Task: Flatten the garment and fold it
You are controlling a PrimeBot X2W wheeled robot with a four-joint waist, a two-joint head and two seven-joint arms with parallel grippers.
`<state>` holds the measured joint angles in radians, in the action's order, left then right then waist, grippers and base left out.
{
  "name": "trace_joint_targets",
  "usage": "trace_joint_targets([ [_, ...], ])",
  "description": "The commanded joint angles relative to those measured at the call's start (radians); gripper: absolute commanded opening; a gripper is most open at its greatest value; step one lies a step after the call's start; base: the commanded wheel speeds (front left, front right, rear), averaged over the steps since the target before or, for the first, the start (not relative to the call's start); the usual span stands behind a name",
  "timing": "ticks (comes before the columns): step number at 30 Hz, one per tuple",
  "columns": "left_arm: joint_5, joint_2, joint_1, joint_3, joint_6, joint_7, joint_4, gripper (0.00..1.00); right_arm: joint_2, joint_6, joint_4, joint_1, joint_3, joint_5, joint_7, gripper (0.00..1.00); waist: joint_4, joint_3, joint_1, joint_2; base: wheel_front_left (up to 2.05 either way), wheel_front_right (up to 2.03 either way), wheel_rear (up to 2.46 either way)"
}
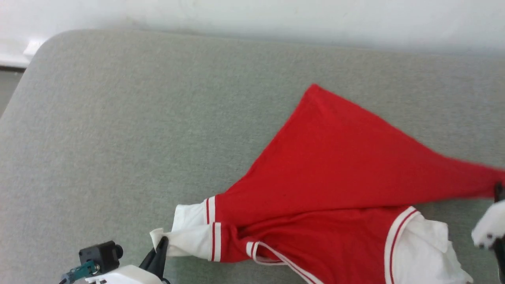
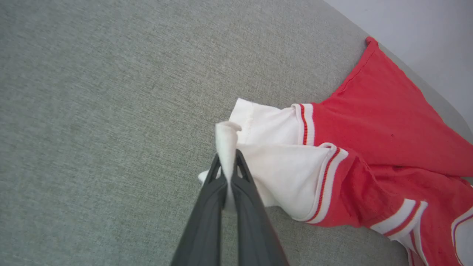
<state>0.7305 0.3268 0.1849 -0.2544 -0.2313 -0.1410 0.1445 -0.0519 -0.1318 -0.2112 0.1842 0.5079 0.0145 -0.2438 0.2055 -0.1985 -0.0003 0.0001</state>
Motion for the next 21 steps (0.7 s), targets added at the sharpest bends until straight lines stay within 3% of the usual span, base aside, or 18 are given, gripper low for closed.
trace_joint_targets([
  [1, 0.003, 0.009, 0.012, 0.005, -0.006, -0.004, 0.007, 0.00, 0.001, 0.001, 0.015, -0.034, -0.005, 0.012, -0.041, 0.00, -0.056, 0.052, 0.0003, -0.0001, 0.00, 0.00, 0.00],
  [9, 0.002, 0.033, 0.031, 0.010, -0.020, -0.026, 0.034, 0.00, 0.001, 0.001, 0.047, -0.184, -0.012, 0.066, -0.366, 0.00, -0.085, 0.057, 0.0003, -0.0001, 0.00, 0.00, 0.00],
  [14, 0.005, 0.034, 0.027, 0.007, -0.019, -0.030, 0.039, 0.00, 0.002, 0.001, 0.044, -0.214, -0.030, 0.105, -0.461, 0.00, -0.085, 0.052, 0.0003, -0.0001, 0.00, 0.00, 0.00],
  [15, 0.007, 0.033, 0.026, 0.004, -0.018, -0.032, 0.039, 0.00, 0.002, 0.001, 0.065, -0.214, -0.029, 0.110, -0.443, 0.23, -0.082, 0.050, 0.0003, -0.0001, 0.00, 0.00, 0.00],
  [16, 0.007, 0.033, 0.025, 0.002, -0.017, -0.033, 0.038, 0.00, 0.002, 0.001, 0.079, -0.211, -0.028, 0.109, -0.420, 0.84, -0.079, 0.050, 0.0003, -0.0001, 0.00, 0.00, 0.00],
  [17, 0.008, 0.033, 0.024, 0.001, -0.015, -0.034, 0.036, 0.00, 0.002, 0.001, 0.095, -0.203, -0.023, 0.107, -0.387, 1.00, -0.075, 0.051, 0.0003, -0.0001, 0.00, 0.00, 0.00],
  [18, 0.008, 0.033, 0.024, 0.001, -0.015, -0.034, 0.036, 0.00, 0.002, 0.001, 0.095, -0.203, -0.023, 0.107, -0.387, 1.00, -0.075, 0.051, 0.0003, -0.0001, 0.00, 0.00, 0.00],
  [21, 0.010, 0.035, 0.020, -0.003, -0.013, -0.036, 0.032, 0.00, 0.002, 0.001, 0.147, -0.139, -0.032, 0.096, -0.190, 1.00, -0.060, 0.052, 0.0003, -0.0001, 0.00, 0.00, 0.00],
])
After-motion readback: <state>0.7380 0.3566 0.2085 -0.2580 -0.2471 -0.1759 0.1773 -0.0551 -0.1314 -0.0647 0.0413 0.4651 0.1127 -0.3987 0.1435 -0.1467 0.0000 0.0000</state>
